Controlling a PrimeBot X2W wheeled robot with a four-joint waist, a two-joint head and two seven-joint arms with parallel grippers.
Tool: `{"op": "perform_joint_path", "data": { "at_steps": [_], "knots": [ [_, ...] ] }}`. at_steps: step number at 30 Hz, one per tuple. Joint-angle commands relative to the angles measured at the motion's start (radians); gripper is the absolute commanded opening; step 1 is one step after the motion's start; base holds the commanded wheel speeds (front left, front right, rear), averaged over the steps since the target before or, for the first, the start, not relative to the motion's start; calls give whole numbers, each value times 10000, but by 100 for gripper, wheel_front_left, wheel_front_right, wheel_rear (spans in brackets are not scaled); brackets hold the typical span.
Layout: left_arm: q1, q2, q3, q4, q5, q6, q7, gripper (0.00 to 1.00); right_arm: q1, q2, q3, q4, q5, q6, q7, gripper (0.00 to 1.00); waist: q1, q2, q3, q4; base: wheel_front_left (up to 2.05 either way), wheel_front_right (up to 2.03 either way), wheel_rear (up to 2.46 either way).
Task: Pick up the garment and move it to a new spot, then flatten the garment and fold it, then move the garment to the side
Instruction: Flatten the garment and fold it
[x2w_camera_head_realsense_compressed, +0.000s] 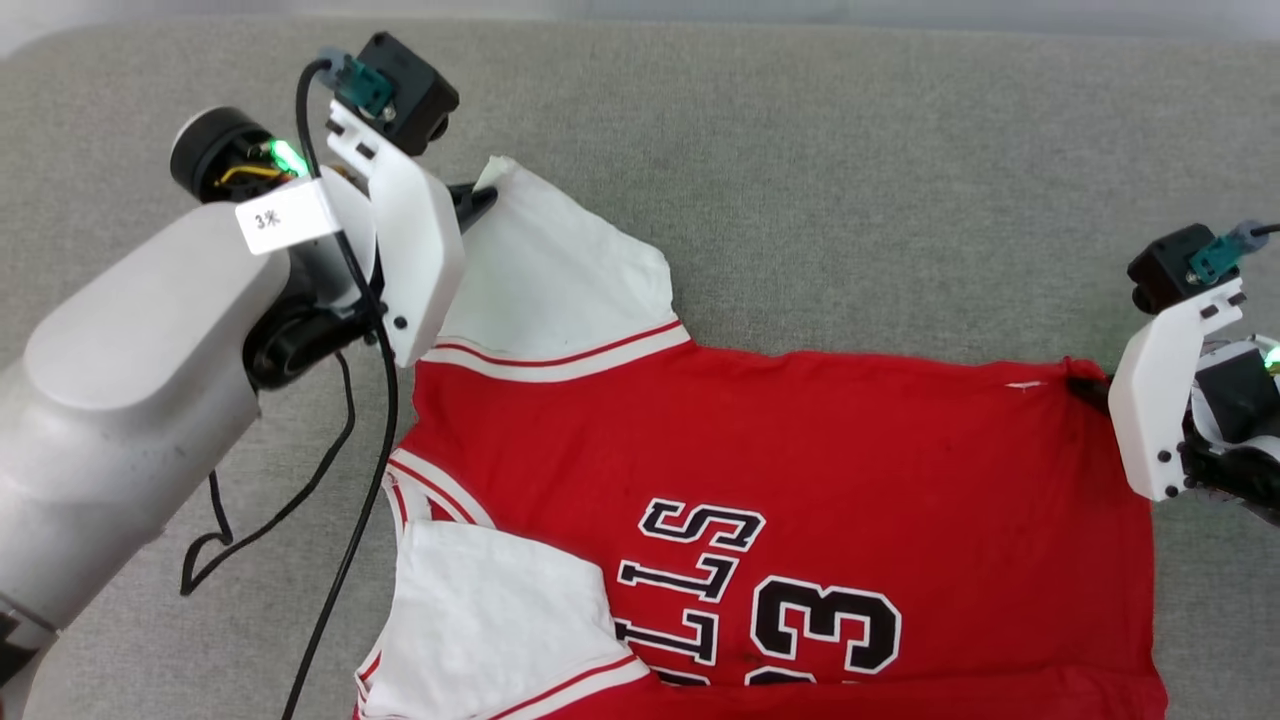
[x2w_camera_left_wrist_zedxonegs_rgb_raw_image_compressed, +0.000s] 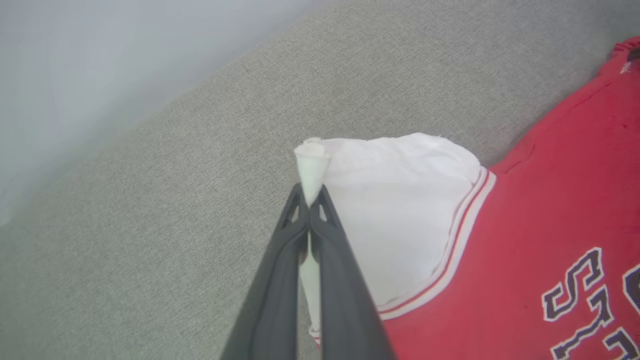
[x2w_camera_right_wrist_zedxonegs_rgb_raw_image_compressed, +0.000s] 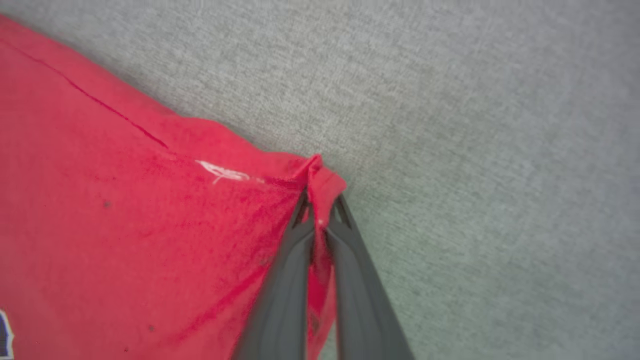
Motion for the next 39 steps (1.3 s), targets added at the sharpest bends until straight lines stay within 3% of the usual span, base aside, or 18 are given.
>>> {"op": "perform_joint_path", "data": {
  "at_steps": [1, 9, 18, 31, 39],
  "knots": [
    [180, 46, 17, -1, -38, -5, -75, 0, 158, 13, 78, 53, 61, -8, -84, 0, 0, 0, -251, -27, 0, 0, 0],
    [1193, 473, -110, -523, -291, 264, -367, 0, 824, -320, 168, -324, 627, -8, -1558, 0, 0, 0, -1386, 11, 0, 0, 0],
    [3008, 1441, -291, -2112, -662, 1211, -681, 0, 2449, -571, -5, -1114, 929, -8, -2535, 0, 0, 0, -2494, -2, 0, 0, 0],
    [5810, 2782, -741, -4220, -1315, 2936, -1209, 0, 5655, -584, -1249, -2380, 724, -8, -2935, 0, 0, 0, -3490, 121, 0, 0, 0],
    [7095, 2994, -947, -4585, -1789, 3477, -1612, 0, 7295, -181, -2209, -2943, 446, -8, -2491, 0, 0, 0, -3457, 171, 0, 0, 0]
  ]
}}
